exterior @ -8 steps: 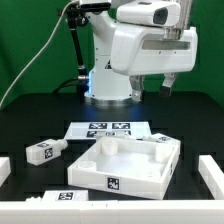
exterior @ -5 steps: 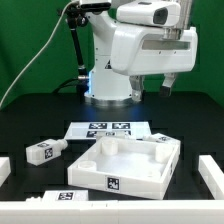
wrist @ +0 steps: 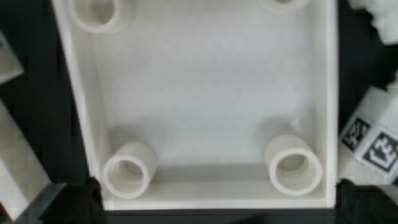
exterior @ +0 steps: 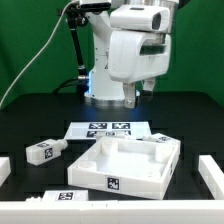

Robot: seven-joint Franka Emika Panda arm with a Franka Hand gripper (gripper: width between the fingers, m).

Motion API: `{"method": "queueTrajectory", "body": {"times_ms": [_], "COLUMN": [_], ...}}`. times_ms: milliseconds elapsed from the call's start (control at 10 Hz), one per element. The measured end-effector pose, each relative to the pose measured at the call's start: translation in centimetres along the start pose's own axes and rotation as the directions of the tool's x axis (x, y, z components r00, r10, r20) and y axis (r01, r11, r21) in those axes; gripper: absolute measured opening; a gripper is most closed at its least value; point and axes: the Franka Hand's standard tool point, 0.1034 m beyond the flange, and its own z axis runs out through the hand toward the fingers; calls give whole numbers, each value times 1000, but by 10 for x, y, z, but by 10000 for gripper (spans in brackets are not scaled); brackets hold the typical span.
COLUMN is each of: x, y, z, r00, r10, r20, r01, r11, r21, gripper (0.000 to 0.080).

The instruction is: Assemble one leg

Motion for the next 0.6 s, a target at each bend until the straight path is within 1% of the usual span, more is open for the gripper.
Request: {"method": "queueTrajectory", "body": {"times_ms": [400, 500, 600], "x": [0, 1, 2], "y": [-1, -2, -8], "z": [1, 3, 11], "r00": [1000, 1000, 999], "r10": [12, 4, -28], "r20": [-1, -5, -36], "r01": [-12, -4, 27], "r11": [1000, 1000, 999], "r21": [3, 0, -25], "gripper": [649, 649, 649]}}
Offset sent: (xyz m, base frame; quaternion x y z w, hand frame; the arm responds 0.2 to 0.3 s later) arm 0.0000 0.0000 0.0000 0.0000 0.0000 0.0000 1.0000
